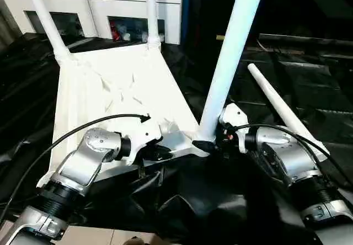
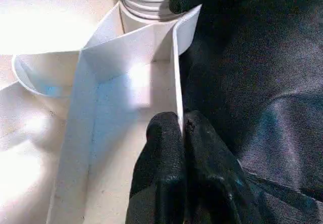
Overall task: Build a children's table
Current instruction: Rotate leg to tighten
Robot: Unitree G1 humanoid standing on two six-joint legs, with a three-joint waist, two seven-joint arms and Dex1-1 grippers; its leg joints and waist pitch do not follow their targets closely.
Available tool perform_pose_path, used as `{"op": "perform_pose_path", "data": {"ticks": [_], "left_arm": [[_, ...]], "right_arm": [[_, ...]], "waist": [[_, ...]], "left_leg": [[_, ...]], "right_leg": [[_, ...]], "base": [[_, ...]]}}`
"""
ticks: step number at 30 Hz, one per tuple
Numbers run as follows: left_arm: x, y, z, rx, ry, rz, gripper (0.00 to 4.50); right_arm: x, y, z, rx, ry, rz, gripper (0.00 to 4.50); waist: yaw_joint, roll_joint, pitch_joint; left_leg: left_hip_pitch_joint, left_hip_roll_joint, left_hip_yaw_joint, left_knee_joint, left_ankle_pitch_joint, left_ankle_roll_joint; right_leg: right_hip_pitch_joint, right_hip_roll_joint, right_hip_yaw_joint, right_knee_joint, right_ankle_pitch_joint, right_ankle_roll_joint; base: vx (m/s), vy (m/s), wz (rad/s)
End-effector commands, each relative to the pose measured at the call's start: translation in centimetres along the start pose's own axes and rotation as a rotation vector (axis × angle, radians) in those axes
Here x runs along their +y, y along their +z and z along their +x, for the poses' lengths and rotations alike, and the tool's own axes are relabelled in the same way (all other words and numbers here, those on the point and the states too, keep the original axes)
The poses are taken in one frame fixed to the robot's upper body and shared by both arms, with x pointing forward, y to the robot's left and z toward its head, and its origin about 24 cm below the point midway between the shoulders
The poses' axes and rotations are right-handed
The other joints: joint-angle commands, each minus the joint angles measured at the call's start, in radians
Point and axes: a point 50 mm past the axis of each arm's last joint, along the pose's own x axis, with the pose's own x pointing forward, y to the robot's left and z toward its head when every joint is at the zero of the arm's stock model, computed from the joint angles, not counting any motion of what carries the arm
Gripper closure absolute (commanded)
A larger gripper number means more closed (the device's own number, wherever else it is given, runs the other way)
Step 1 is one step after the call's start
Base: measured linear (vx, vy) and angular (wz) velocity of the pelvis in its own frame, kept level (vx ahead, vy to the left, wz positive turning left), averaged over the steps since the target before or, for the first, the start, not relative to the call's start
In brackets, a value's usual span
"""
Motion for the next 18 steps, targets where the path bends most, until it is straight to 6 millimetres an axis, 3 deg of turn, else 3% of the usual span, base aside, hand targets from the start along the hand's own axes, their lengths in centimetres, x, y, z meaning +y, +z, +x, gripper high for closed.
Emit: {"op": "perform_pose_path", "data": {"ticks": [1,11,18], "left_arm": [[-0.98,1.17,0.56,-0.041,-0.088,0.065,4.50],[-0.86,1.06,0.44,-0.031,-0.090,0.065,4.50],[-0.77,0.70,0.31,-0.017,-0.072,0.032,4.50]], "right_arm": [[-0.29,0.44,0.17,0.007,0.002,-0.010,1.00],[-0.27,0.42,0.64,0.011,0.018,-0.005,1.70],[-0.34,0.13,0.94,0.016,0.015,0.023,1.77]], "waist": [[-0.002,-0.006,-0.071],[-0.003,-0.007,-0.071],[-0.003,-0.008,-0.071]], "left_leg": [[0.005,0.042,-0.008,-0.061,-0.057,0.079],[0.003,0.041,-0.008,-0.059,-0.060,0.076],[0.003,0.040,-0.008,-0.058,-0.062,0.072]], "right_leg": [[0.069,-0.076,0.070,-0.057,-0.075,-0.204],[0.070,-0.076,0.069,-0.055,-0.087,-0.203],[0.069,-0.076,0.069,-0.055,-0.100,-0.197]], "base": [[0.000,0.000,0.00],[0.000,0.000,0.00],[0.000,0.000,0.00]]}}
